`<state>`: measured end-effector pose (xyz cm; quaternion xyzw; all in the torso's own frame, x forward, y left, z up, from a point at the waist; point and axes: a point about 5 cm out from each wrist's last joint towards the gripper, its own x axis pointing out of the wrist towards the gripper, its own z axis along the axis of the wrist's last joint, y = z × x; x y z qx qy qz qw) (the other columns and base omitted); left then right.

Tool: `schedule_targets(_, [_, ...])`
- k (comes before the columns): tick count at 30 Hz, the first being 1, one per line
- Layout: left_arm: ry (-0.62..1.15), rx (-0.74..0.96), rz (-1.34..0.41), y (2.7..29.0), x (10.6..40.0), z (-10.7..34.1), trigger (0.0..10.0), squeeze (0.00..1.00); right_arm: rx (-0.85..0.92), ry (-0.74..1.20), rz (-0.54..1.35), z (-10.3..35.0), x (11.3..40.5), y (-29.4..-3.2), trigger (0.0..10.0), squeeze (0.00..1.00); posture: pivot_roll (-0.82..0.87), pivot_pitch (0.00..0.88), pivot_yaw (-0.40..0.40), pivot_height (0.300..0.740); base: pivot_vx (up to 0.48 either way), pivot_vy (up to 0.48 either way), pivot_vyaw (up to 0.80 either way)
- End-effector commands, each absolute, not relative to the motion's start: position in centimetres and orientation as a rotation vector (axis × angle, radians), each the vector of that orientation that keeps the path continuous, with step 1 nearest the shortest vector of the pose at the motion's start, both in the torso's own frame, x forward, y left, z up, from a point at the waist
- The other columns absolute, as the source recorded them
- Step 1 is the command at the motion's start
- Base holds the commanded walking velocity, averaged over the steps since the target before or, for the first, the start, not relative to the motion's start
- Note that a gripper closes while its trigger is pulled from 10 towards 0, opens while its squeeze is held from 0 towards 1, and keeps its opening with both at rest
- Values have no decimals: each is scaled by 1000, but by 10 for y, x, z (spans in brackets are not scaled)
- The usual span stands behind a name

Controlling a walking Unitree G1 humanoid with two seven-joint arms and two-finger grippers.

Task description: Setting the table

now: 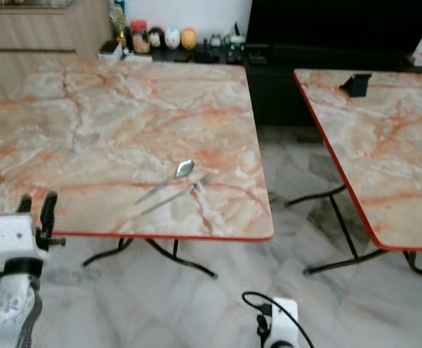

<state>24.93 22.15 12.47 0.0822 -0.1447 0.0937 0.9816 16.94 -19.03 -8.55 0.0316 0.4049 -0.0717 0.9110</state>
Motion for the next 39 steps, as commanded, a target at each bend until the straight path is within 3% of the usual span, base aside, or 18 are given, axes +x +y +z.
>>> schedule_targets(1, [-224,123,176,215,242,108,10000,0,80,850,-175,-87,163,-198,10000,0,52,0,-44,740,0,0,0])
schedule_targets(7, [-154,61,80,206,240,113,10000,0,78,858,-178,-89,159,-197,10000,0,61,0,-50,740,0,0,0])
schedule_targets(18, [-109,42,-17,197,271,116,10000,0,101,850,-180,-89,165,-174,10000,0,48,0,-43,740,0,0,0])
schedule_targets(39, [-177,-2,-68,183,294,134,10000,0,95,847,-186,-87,169,-184,10000,0,49,0,-32,740,0,0,-668])
